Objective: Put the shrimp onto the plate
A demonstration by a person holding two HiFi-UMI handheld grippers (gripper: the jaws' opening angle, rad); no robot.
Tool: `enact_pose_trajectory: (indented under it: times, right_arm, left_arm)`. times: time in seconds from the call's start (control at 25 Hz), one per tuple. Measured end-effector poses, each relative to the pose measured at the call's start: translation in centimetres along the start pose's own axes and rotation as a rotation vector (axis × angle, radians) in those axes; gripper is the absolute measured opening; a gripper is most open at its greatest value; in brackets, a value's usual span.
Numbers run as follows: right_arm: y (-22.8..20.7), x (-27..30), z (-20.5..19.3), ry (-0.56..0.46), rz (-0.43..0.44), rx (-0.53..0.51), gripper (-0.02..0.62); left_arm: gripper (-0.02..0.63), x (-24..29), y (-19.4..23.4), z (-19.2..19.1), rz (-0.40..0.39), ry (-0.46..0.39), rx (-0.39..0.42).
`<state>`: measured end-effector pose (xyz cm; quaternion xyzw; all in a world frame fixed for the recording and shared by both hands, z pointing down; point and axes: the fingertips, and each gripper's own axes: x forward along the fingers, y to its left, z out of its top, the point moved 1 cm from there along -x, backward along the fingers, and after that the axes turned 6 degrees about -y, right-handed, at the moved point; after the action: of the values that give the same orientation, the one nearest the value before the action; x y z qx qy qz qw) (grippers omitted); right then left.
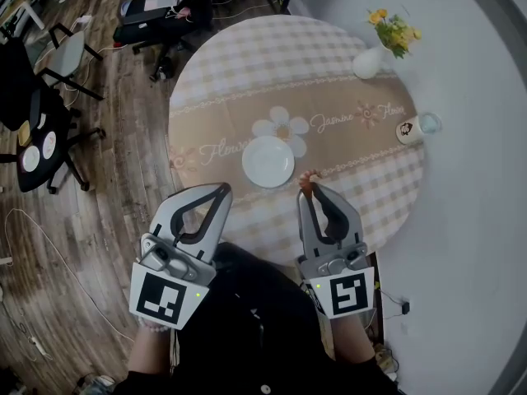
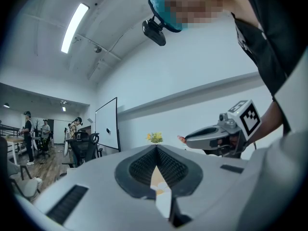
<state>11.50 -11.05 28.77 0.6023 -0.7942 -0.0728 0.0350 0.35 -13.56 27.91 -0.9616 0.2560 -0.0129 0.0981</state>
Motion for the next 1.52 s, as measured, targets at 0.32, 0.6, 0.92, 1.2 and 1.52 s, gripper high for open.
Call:
enact_pose_trajectory:
  times: [0.32,0.6,0.92,1.2,1.52]
  right_arm:
    - [0.0,1.6,-3.3,0.07,0.03,-0.036,0.04]
    - [1.2,2.9,-6.5,0.142,0.1,-0.032,0.04]
    - [1.3,4.8,-10.0,0.209,0.134,-0.025,0.04]
    - [1.1,6.8,-13.2,0.243,0.137,0.018,0.04]
    - [0.9,7.6,-19.5,0.363,0.173,-0.015,0.04]
  left_arm:
    - [0.0,-0.8,0.8,-0.5,0.046,0.018,0.001]
    - [0.0,-1.6,1.7,-0.9,0.092,0.044,-0.003]
    - [0.0,-2.3,3.1,-2.1,0.153,0.077,-0.013]
    - [0.0,-2.6,4.0,-3.0,0.183,0.101,-0.022]
    - [0.0,-2.2,4.7,-3.5,0.2,0.115,-0.029]
